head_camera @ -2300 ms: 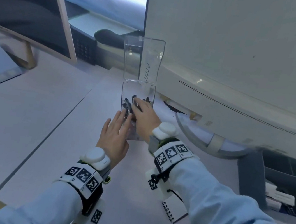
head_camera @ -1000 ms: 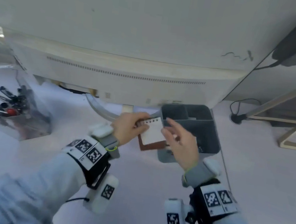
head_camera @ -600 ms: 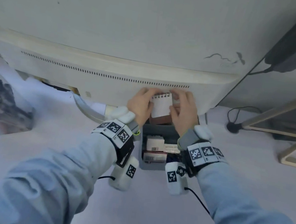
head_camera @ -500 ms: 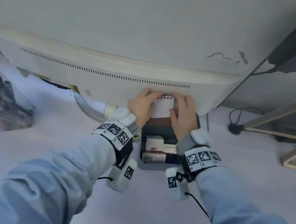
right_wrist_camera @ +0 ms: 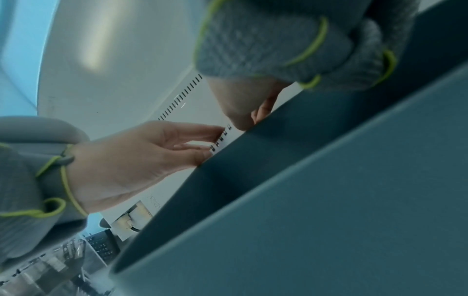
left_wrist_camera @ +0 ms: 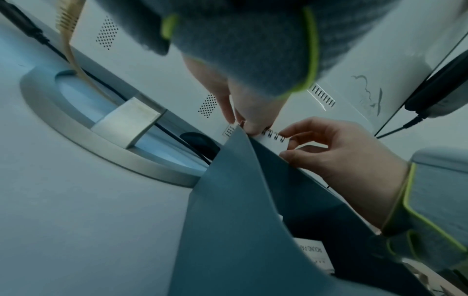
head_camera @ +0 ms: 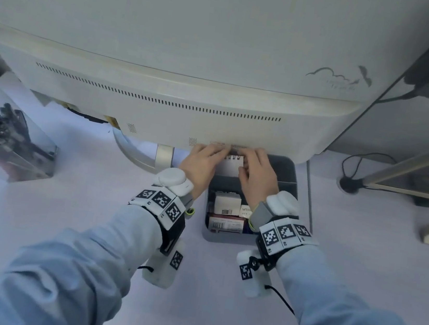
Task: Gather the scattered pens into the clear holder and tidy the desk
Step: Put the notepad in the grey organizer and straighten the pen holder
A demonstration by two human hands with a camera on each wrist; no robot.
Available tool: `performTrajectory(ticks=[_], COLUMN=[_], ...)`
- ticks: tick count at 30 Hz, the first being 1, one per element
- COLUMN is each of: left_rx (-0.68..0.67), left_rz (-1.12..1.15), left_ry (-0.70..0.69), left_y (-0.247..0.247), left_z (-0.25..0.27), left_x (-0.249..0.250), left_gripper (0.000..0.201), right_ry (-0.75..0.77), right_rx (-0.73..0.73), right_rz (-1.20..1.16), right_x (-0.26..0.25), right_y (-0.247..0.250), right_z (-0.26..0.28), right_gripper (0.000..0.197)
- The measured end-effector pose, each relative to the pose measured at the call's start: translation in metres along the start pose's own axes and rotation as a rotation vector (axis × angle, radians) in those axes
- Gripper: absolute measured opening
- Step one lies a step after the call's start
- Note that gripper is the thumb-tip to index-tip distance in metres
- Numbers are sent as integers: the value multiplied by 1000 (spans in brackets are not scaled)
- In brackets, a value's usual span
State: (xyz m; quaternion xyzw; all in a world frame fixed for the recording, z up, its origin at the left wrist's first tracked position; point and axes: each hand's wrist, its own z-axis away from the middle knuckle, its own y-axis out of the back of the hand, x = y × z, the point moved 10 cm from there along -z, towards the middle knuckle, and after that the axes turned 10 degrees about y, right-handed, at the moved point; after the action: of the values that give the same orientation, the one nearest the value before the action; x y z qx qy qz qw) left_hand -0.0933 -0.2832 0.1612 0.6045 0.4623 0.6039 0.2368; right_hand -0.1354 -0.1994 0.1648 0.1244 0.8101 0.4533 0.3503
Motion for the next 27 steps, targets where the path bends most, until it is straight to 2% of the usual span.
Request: performTrajectory(ticks=[2,4,5,9,12,14,20,22,24,27], left_rx=[11,-75,-131,-199,-153,-163,-125,-115,-101,-92], left_rz=[-40,-63,-51,12,57,50,83,85,91,99], left_ry=[-15,13,48,73,5,-37,-70,-99,-98,-110], left_y=[-1,-15,-23,-38,-41,-42,-20,-19,-19,-32], left_z=[-3,-3,1,21,34,36,25,24,21,19], left_x=[5,1,-2,-2,12,22,41,59,65,89], left_gripper=[45,50,52,47,47,53,58,59,60,55], right_ry=[-58,-109,-105,-6,-7,15,40,11,-35,-147], right_rx=[-10,6,10,1,40,96,86,94,85,115], right_rz=[-9,-6,3,18,69,59,-29,-77,-137,-173], right_x=[10,20,22,19,26,22,-5,2,10,42], right_y=[-4,-6,-7,-8,11,28,45,55,57,77], right_z=[-1,3,8,33,47,50,40,43,42,62], right_gripper=[23,24,25,30,27,33,36,39,33,31])
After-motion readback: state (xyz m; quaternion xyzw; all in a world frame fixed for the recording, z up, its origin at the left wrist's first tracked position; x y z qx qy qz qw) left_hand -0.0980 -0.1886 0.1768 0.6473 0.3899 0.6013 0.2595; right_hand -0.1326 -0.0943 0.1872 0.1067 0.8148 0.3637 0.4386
